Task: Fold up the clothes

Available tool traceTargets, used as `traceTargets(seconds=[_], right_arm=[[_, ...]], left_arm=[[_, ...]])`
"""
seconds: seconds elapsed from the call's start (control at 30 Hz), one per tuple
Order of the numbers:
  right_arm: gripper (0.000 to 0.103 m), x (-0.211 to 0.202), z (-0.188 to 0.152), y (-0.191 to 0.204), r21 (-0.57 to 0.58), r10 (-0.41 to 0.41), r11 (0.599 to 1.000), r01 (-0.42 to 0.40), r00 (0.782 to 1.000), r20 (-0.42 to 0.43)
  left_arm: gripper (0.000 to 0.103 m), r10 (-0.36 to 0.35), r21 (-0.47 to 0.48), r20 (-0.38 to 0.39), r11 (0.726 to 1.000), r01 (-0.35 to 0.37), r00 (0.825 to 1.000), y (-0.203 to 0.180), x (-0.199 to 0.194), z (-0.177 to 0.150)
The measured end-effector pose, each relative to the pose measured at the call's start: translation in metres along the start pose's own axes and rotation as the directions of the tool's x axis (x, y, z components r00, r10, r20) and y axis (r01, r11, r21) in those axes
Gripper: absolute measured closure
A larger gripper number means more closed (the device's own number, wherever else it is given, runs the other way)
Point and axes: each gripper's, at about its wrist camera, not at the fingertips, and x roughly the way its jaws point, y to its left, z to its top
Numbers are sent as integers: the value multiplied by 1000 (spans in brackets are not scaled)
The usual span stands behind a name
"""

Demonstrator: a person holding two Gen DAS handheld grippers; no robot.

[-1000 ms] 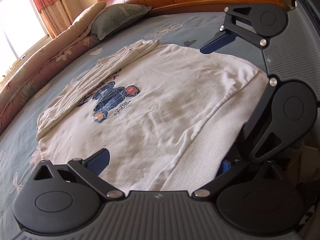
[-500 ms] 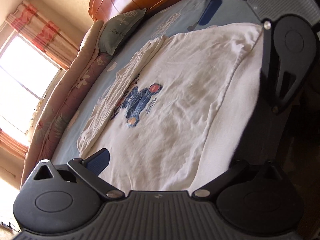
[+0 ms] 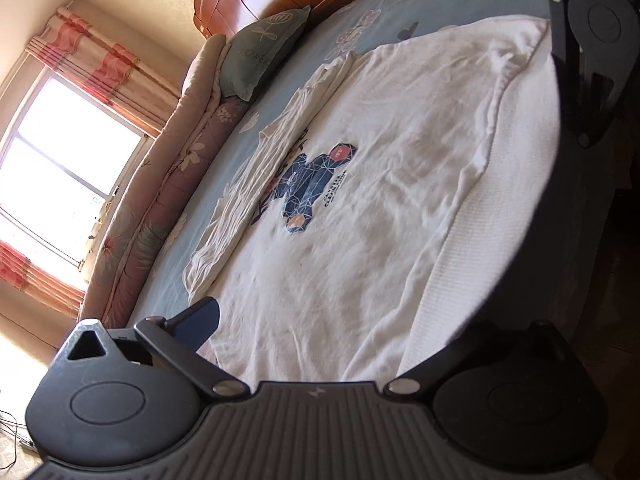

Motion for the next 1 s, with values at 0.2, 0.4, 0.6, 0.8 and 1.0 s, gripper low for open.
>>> traceTargets(seconds=[0.2,0.4,0.6,0.8,1.0], right_arm=[[0,0,-2,8,-67,-135,988,136,991,18],[0,5,-1,4,-16,-180,983,180,984,8],[0,6,2,1,-29,-296,955,296,955,31],[0,15,5,4,-56,-300,952,300,954,17],[0,21,14,-3,-60,-322,944,324,946,29]], left_arm=[[0,88,-35,-20,995,-89,996,2,0,-9],[0,137,-90,-17,986,-138,990,8,-2,-8],[1,166,-115,-11,979,-166,986,16,-2,-2],[0,161,-114,-30,980,-163,987,16,6,-3],[0,176,-127,-26,976,-178,984,31,14,3]])
